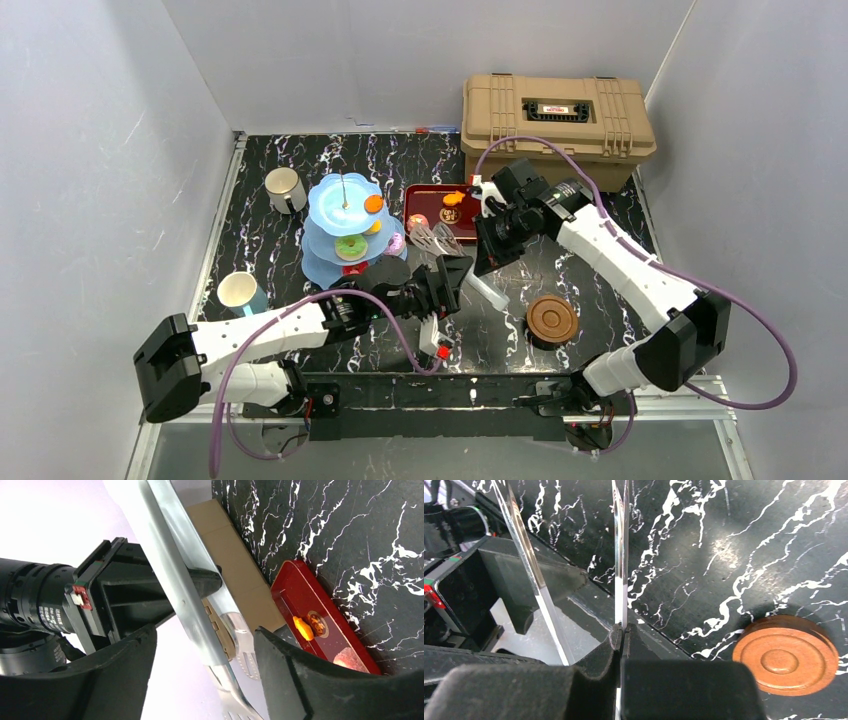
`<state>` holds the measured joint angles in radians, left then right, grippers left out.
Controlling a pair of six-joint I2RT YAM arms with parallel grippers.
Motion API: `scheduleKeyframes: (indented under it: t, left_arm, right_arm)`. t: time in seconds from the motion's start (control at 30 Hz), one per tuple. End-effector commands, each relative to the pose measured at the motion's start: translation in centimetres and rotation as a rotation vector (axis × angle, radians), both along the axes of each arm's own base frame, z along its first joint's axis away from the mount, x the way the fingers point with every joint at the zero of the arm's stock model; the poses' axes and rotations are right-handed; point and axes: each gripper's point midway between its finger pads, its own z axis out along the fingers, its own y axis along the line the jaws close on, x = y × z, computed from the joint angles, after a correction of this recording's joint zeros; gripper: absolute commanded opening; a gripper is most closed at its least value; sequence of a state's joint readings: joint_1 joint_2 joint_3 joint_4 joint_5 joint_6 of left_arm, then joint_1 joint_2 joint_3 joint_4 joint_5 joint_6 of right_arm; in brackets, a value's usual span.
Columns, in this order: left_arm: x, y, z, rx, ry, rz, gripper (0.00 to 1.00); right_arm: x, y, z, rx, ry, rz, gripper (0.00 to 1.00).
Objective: Serve the afternoon tea
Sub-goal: Pick up the clamp from the center of the board.
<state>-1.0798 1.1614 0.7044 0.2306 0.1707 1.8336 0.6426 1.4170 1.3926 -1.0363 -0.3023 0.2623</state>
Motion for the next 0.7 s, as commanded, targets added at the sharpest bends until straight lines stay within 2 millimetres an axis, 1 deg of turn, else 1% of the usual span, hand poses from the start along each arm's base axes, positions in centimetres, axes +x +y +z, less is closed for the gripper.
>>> scheduleKeyframes:
  t: [0.0,0.1,0.17,0.23,0.27,0.33,0.4,0.47,0.53,0.67]
  left_arm:
    - [0.2,-0.8,3.3,-0.062,-0.023,0.023,0.64]
    - [0.4,-0.8,4.7,-0.090,-0.030,0.045,0.53]
    - [0.3,-0.6,5.1,-0.100,-0.034,0.046,0.48]
    - [0.1,-0.4,4.8,-0.095,-0.039,0.042,0.42]
    - [0.2,-0.3,4.5,-0.087,-0.040,0.045,0.35]
    - [0.4,-0.2,4.0,-0.073,-0.043,0.056,0.26]
    - [0.6,-0.2,4.3,-0.078,-0.049,0.066,0.15]
    - [0.8,-0.4,5.9,-0.110,-0.056,0.072,0.10]
    - [0.7,-0.5,7.6,-0.146,-0.064,0.066,0.08]
    - [-0.5,-0.7,10.8,-0.217,-0.109,-0.001,0.06]
  right_arm:
    - [-1.2,1.7,1.4,0.081,0.097,0.021,0.01]
    - [-1.2,1.8,1.1,0.076,0.114,0.017,0.01]
    - [-1.2,2.0,0.9,0.076,0.126,0.016,0.01]
    - [-1.3,2.3,0.9,0.088,0.140,0.022,0.01]
    - [-1.3,2.5,0.9,0.097,0.145,0.025,0.01]
    - [-1.2,2.7,0.9,0.108,0.151,0.024,0.01]
    - [-1.4,2.8,0.6,0.112,0.166,0.022,0.01]
    - [-1.5,2.6,0.0,0.106,0.173,0.010,0.01]
    - [-1.9,2.4,-1.5,0.097,0.207,-0.008,0.01]
    - [-2.7,2.3,-3.9,0.097,0.283,-0.039,0.01]
